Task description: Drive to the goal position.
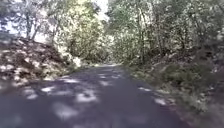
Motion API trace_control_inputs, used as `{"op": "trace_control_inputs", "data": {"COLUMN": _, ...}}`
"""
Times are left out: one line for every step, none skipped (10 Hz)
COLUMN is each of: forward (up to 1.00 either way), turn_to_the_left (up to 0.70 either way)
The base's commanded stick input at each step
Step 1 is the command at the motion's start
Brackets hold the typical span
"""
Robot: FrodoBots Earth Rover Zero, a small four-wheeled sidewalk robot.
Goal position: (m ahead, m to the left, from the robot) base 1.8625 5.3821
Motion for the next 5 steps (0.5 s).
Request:
{"op": "trace_control_inputs", "data": {"forward": 0.45, "turn_to_the_left": 0.0}}
{"op": "trace_control_inputs", "data": {"forward": 0.45, "turn_to_the_left": 0.0}}
{"op": "trace_control_inputs", "data": {"forward": 0.45, "turn_to_the_left": 0.0}}
{"op": "trace_control_inputs", "data": {"forward": 0.45, "turn_to_the_left": 0.0}}
{"op": "trace_control_inputs", "data": {"forward": 0.45, "turn_to_the_left": 0.0}}
